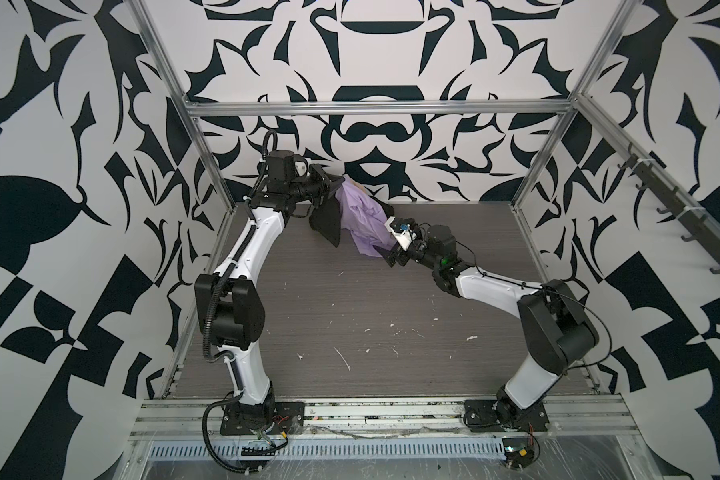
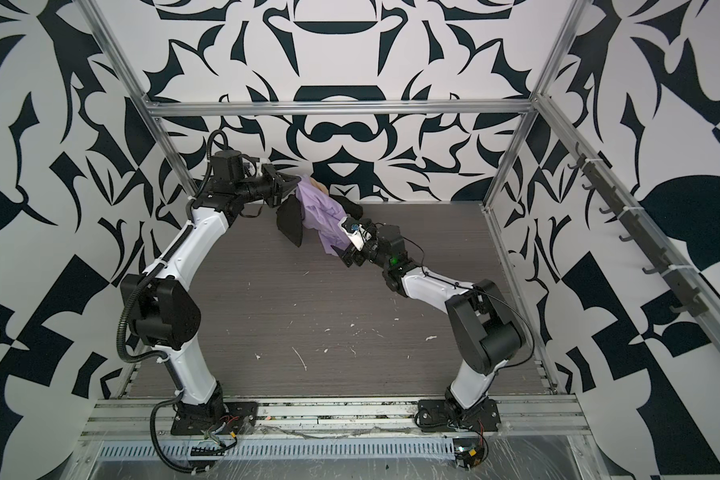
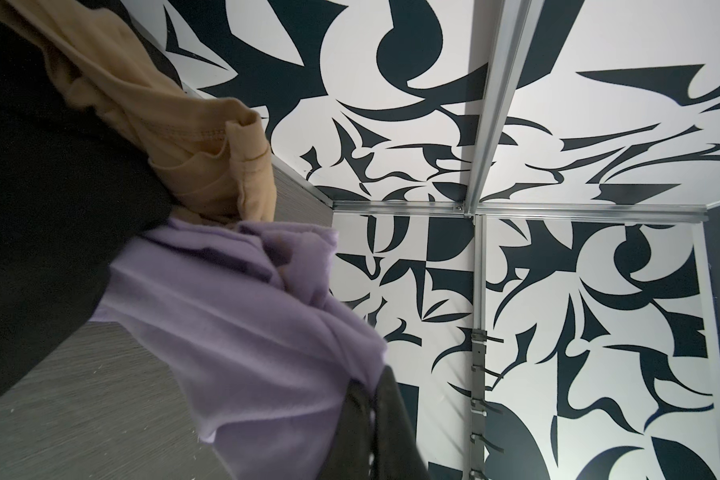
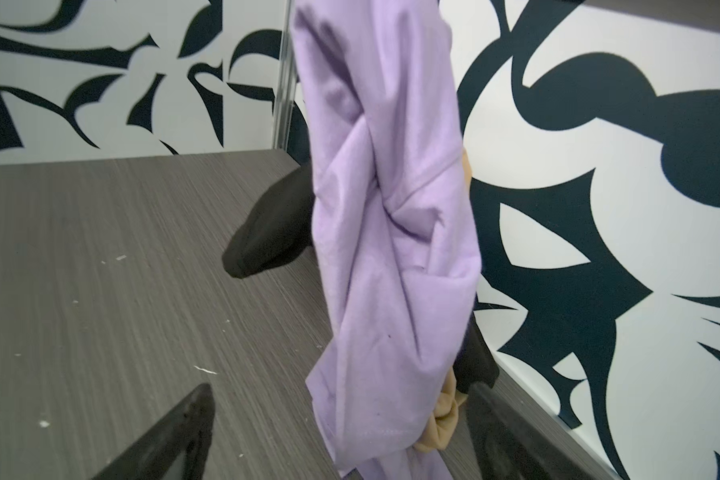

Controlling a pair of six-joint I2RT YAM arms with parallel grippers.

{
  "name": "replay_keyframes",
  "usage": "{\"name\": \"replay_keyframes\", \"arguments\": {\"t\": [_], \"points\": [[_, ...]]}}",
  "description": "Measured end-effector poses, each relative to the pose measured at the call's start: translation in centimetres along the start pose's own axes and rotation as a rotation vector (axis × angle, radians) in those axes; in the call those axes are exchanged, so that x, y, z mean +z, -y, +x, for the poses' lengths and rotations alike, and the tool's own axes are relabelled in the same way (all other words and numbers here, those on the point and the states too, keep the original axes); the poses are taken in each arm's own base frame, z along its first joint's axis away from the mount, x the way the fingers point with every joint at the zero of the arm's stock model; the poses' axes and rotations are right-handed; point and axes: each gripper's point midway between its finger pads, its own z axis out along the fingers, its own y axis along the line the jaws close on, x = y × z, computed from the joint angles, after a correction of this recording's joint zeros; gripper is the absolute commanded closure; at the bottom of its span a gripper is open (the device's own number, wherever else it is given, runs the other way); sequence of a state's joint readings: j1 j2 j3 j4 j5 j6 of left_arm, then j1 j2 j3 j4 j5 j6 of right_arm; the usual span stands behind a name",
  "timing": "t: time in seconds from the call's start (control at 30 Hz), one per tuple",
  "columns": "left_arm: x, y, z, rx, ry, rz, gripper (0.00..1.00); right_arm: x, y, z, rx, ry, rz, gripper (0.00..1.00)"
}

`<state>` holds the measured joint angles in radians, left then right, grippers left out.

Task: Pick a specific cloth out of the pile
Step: 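Raise the lavender shirt higher, spreading the grippers apart above the pile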

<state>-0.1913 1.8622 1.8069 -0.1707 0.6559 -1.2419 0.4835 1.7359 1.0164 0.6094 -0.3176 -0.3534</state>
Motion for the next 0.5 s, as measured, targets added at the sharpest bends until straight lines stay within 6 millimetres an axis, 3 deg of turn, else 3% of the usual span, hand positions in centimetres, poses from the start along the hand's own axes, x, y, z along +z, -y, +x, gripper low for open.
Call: {"name": "replay_keyframes", "arguments": {"t": [0.13,0.23,0.3,0.4,0.5], "points": [[0.0,0.1,0.0,0.003,-0.003,0.004,1.0,2.2,0.9,2.7,0.014,-0.062,0.033,0.29],[0.0,0.1,0.1,0.002,-0.006,0.004,1.0,3.0,1.4,3.6,0.028,-0.083,0.054,0.43],[0.0,0.1,0.1,0.003,-0.006,0.005,1.0,3.2,1.7,3.7,0.035,-0.084,0.065,0.55],[0.0,0.1,0.1,0.004,-0.006,0.005,1.0,3.4,2.2,3.3,0.036,-0.074,0.084,0.8],[0.0,0.1,0.1,0.007,-0.006,0.004,1.0,3.4,2.5,2.8,0.045,-0.057,0.099,0.85]]}}
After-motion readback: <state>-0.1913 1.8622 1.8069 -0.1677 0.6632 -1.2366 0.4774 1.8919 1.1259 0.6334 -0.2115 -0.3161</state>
